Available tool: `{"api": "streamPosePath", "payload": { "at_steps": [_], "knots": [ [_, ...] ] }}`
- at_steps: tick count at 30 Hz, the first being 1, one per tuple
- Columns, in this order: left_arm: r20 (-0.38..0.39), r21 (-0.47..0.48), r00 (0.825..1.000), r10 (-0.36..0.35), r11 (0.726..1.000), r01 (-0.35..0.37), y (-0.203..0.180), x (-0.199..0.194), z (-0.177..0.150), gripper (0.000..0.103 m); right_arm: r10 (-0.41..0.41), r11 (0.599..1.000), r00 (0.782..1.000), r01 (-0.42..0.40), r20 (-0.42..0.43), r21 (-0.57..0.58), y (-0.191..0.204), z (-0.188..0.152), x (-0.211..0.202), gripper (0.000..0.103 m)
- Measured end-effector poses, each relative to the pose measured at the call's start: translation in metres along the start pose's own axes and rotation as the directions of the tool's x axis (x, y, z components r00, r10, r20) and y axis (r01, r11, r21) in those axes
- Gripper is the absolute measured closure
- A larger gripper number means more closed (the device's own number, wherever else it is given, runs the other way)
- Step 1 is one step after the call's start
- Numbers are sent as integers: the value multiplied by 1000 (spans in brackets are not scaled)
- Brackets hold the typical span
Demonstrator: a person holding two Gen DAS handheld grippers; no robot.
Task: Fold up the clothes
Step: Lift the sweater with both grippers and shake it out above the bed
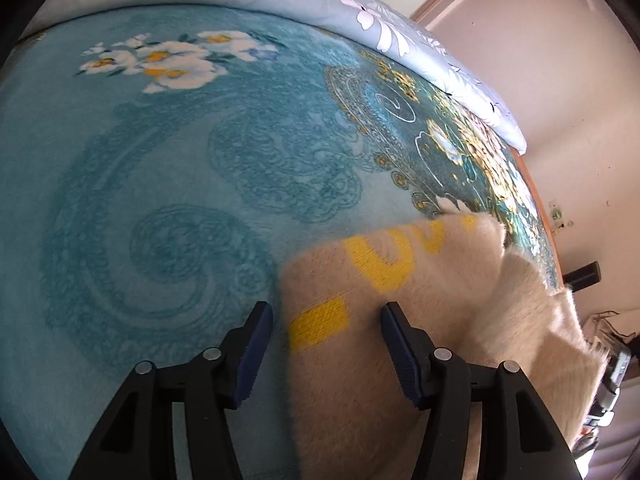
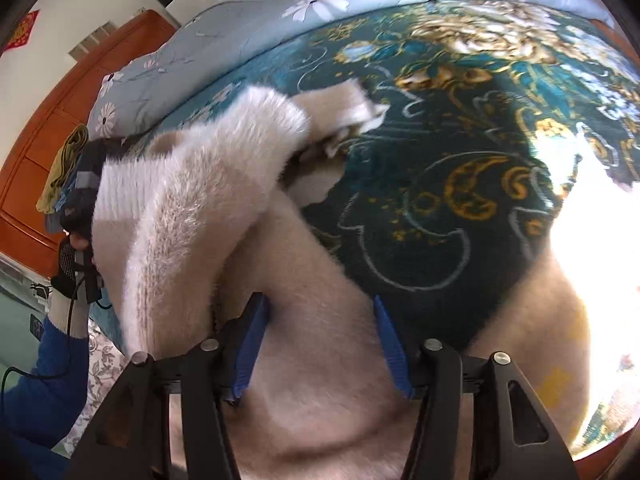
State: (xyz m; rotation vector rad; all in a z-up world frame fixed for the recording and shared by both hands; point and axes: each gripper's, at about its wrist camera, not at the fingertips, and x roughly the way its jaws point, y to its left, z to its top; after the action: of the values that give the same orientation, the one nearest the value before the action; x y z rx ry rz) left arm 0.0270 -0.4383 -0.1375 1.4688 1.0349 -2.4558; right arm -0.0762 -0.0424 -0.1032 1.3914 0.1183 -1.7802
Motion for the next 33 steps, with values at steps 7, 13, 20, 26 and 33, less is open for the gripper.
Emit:
{"api": "streamPosePath", "payload": {
  "at_steps": [7,13,20,26,33],
  "knots": [
    [7,14,999,-32,999,31,-5,2,3,47,24,999,1000,-23,-15,22,-1,6,17,45],
    [50,16,996,-69,998,68,-12,-1,2,77,34,999,999,-34,-1,13,5,7,15,73],
    [139,16,980,-141,990,141,-27,-22,18,86,45,999,998,-47,52,24,10,24,0,93],
    [265,71,936,-234,972,223,-50,-63,56,87,5,1000,992,-4,123,-12,12,64,-24,94],
    [426,157,855,-296,955,252,-66,-116,113,87,-70,995,955,86,290,-43,22,155,-72,95]
  ]
}}
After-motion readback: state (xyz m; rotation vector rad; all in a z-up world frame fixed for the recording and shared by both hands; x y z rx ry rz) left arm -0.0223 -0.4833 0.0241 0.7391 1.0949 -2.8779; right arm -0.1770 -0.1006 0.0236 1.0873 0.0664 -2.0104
